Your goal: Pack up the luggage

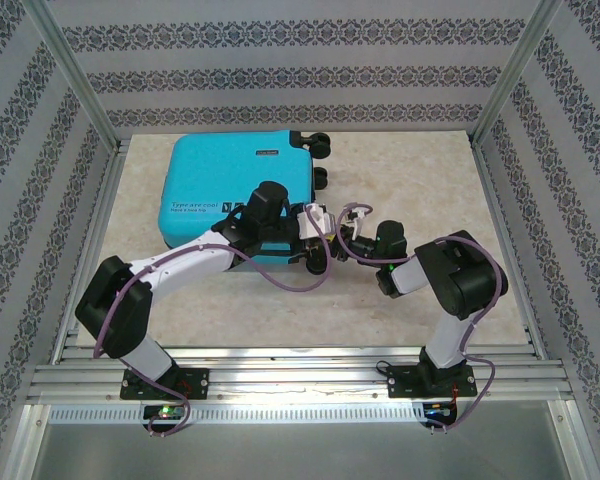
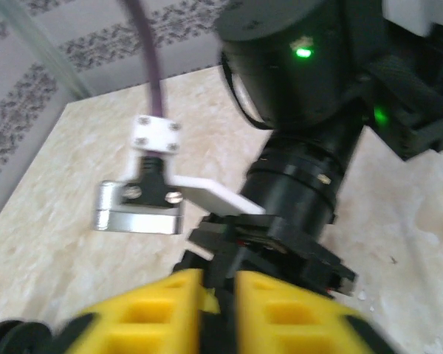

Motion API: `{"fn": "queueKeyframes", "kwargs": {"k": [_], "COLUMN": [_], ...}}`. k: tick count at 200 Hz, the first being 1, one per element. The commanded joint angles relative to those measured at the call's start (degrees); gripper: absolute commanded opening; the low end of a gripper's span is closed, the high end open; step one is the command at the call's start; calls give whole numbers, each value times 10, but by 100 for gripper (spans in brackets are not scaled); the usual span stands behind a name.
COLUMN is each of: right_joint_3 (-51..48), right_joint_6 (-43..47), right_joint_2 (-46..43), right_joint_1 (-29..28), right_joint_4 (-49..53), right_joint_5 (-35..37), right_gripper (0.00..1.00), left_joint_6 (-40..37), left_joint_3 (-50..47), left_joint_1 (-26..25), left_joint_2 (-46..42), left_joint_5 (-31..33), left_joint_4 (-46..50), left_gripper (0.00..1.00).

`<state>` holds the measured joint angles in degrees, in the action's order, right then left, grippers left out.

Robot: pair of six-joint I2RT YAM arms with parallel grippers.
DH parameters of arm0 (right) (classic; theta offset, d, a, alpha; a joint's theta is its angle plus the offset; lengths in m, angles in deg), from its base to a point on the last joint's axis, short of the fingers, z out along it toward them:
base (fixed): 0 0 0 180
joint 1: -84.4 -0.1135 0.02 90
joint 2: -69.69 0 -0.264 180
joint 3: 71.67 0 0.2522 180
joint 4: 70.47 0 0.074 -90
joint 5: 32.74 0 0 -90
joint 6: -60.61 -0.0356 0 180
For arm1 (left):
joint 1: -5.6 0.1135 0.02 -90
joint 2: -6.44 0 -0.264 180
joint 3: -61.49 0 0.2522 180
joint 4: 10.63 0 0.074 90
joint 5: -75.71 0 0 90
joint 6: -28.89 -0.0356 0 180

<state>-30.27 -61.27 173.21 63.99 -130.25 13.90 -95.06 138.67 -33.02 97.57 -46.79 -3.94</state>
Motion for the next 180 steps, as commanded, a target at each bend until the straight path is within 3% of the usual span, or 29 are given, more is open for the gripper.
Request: {"fn": "queueKeyframes", "kwargs": {"k": [1,28,56,168,180], "right_joint_3": [-13,-18,-20,-15,-22], "right_joint_6": [-6,0,9,74,78], "right_joint_2": [6,-3,-7,-8,-10], "right_joint_1": [-4,-3,-5,-56,-63], "right_joint_4": [-22,-16,-8,50,48], "right_joint_5": [-6,-6,-7,14,28], "right_gripper": [39,40,40,41,42], "left_joint_6": [72,115,160,369,394], "left_joint_3": [-5,-19,-7,87,92], "left_joint_1": [10,10,10,16,30], "left_joint_2": [-46,-91,-121,-185,-190], "left_joint_5": [43,64,118,556,580], "left_joint_4": [-61,-102,-78,326,365], "left_gripper": [40,59,69,79,79]}}
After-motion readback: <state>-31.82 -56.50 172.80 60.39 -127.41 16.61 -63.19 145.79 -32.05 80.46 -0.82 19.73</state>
